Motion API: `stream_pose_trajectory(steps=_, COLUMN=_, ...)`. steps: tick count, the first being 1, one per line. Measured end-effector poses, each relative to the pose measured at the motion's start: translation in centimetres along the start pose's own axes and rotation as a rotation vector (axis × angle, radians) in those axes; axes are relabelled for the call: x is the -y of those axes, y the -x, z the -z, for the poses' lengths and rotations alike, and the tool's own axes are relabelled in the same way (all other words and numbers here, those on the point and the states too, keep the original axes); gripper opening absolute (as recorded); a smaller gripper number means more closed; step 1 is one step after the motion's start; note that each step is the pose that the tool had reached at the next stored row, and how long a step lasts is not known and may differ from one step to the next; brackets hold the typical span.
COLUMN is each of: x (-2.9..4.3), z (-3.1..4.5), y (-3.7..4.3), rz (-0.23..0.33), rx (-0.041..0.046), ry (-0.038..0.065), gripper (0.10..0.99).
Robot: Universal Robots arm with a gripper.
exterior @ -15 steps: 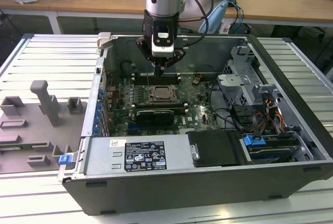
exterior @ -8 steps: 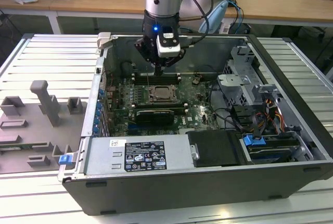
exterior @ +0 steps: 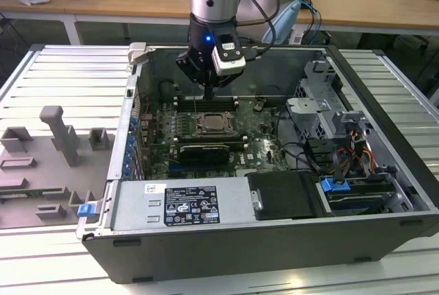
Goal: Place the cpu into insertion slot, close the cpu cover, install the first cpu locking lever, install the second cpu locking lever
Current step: 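Install the first cpu locking lever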
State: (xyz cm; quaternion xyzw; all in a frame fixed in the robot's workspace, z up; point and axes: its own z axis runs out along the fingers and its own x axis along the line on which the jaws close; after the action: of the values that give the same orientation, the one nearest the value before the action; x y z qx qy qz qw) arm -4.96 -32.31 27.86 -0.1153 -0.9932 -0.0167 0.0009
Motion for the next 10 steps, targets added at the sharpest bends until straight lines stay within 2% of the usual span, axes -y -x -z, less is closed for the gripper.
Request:
stream_pose_trajectory(steps=5, x=0.0, z=0.0, y=-0.02, rz=0.129, rx=-0.0042, ry=-0.001, gripper=0.106)
stream_pose_trajectory(steps=10, x=0.01, z=-0.01, y=-0.03, rz=0.213, rx=-0.007, ry=-0.001, gripper=0.106)
